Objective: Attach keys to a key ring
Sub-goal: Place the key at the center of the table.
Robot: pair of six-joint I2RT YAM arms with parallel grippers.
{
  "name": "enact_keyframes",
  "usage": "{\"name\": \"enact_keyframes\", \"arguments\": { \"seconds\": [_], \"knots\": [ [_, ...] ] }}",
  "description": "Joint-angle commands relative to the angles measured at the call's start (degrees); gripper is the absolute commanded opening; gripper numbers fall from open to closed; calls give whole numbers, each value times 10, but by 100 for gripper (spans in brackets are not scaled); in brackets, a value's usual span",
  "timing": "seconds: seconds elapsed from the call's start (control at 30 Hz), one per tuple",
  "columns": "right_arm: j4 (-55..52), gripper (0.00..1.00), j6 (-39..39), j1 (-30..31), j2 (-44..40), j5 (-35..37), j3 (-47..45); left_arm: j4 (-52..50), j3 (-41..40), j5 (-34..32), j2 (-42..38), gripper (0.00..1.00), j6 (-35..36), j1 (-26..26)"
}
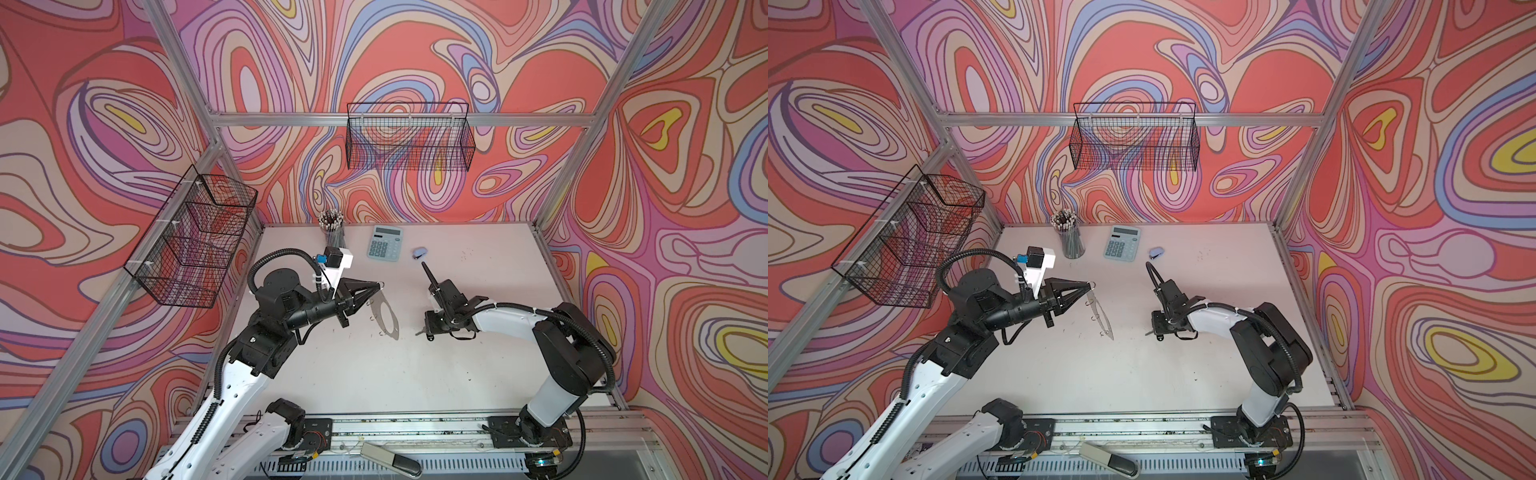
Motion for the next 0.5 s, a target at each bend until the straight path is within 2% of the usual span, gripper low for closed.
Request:
{"name": "enact_keyframes", "arguments": {
  "seconds": [0.0,0.13,0.23,0.3,0.47],
  "knots": [
    [17,12,26,6,-17,36,1,32,-2,12,-5,0,-4,4],
    [-97,26,-6,5,-9,45,95,31,-2,14,-10,0,-5,4],
    [-202,33,-39,1,27,40,186,31,-4,13,-15,0,-5,3],
    [-272,34,-65,-8,71,17,244,32,-4,16,-16,0,-7,4],
    [-444,28,-149,-28,184,-35,398,29,0,22,-19,0,-8,5]
  ]
}}
